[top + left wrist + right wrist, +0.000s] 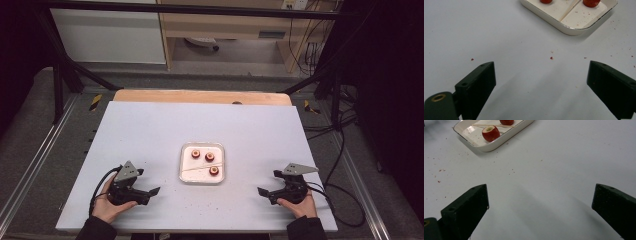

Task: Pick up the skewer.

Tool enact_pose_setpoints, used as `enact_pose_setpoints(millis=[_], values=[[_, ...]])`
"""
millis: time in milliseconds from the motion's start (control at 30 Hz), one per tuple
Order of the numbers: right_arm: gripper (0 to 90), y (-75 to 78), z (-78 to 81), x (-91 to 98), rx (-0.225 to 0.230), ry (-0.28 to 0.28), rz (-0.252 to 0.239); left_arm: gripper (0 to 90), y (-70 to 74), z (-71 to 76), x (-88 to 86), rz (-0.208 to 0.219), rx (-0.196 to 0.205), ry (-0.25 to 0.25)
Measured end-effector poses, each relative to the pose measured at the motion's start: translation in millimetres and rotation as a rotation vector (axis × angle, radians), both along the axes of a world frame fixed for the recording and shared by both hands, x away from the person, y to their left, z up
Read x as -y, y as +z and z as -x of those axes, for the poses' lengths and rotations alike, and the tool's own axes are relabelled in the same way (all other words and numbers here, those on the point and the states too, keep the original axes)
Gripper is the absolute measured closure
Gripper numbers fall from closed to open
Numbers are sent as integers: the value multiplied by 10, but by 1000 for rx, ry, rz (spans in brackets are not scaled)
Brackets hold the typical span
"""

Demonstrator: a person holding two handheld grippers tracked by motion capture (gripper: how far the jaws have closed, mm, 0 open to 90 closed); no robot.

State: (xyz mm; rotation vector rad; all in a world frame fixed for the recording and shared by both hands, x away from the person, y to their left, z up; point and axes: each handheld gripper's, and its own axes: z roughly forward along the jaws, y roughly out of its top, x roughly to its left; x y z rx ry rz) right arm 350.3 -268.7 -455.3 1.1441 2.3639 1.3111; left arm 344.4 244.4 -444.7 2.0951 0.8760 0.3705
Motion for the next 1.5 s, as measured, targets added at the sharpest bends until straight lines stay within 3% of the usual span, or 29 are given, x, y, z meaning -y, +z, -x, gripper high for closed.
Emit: enact_pose_setpoints(millis=[1000, 1500], values=[[14, -12, -3, -15, -4, 3, 22, 88, 193, -100, 338, -34, -9, -69], [15, -16, -6, -18, -8, 5, 27, 91, 310, -263, 721, -77, 5, -119]])
